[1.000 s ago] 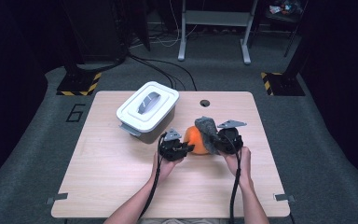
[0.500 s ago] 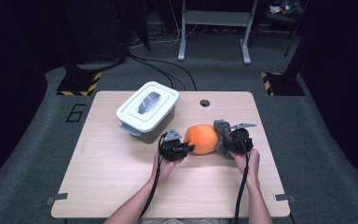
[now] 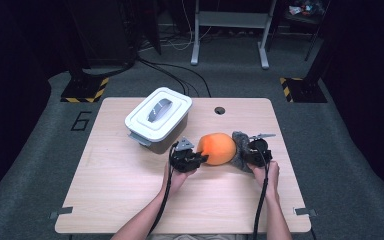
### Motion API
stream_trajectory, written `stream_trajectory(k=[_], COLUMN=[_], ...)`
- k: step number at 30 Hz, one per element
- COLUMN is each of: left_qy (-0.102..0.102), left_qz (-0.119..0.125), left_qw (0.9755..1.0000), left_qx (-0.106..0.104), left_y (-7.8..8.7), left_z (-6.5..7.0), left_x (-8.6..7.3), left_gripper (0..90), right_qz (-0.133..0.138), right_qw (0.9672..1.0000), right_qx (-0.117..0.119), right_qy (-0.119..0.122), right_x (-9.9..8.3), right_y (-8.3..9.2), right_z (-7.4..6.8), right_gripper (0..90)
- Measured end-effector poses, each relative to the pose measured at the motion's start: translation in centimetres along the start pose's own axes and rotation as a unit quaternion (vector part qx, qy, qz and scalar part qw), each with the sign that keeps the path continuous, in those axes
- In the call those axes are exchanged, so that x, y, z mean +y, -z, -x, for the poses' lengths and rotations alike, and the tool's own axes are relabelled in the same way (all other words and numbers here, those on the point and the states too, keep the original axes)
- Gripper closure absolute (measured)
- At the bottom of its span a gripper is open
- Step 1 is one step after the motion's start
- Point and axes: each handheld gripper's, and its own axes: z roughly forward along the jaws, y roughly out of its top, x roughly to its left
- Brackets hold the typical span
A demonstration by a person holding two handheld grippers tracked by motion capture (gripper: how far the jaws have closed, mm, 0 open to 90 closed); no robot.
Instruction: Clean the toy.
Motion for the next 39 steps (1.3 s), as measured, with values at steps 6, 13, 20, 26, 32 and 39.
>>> stream_trajectory(k=[6,13,20,26,32,39], left_qy=[0.001,-0.002,-0.005,-0.028,-0.092,-0.125], left_qz=[-0.002,-0.001,-0.001,-0.001,-0.011,-0.008], left_qw=[1.0000,1.0000,0.9999,0.9992,0.9927,0.9872], left_qx=[0.001,0.002,0.011,0.030,0.076,0.099], left_y=[0.0,-0.1,-0.1,0.0,-0.3,-1.1], left_z=[0.0,0.0,-0.3,-0.1,0.3,0.4], left_x=[0.0,0.0,0.0,-0.1,-0.5,-0.7], left_gripper=[74.1,74.0,71.8,54.4,41.0,43.1], right_qz=[0.041,0.077,0.057,0.056,0.054,0.055], right_qw=[0.9988,0.9938,0.9944,0.9953,0.9955,0.9955], right_qx=[0.011,0.048,0.044,0.031,0.034,0.031], right_qy=[0.022,0.064,0.078,0.073,0.070,0.070], right_x=[0.7,2.1,2.9,3.1,3.1,3.1], right_y=[3.9,6.5,4.4,3.6,3.8,3.9], right_z=[-1.0,-3.6,-5.3,-5.1,-5.1,-5.1], right_gripper=[74.2,74.2,74.3,74.4,74.3,74.3])
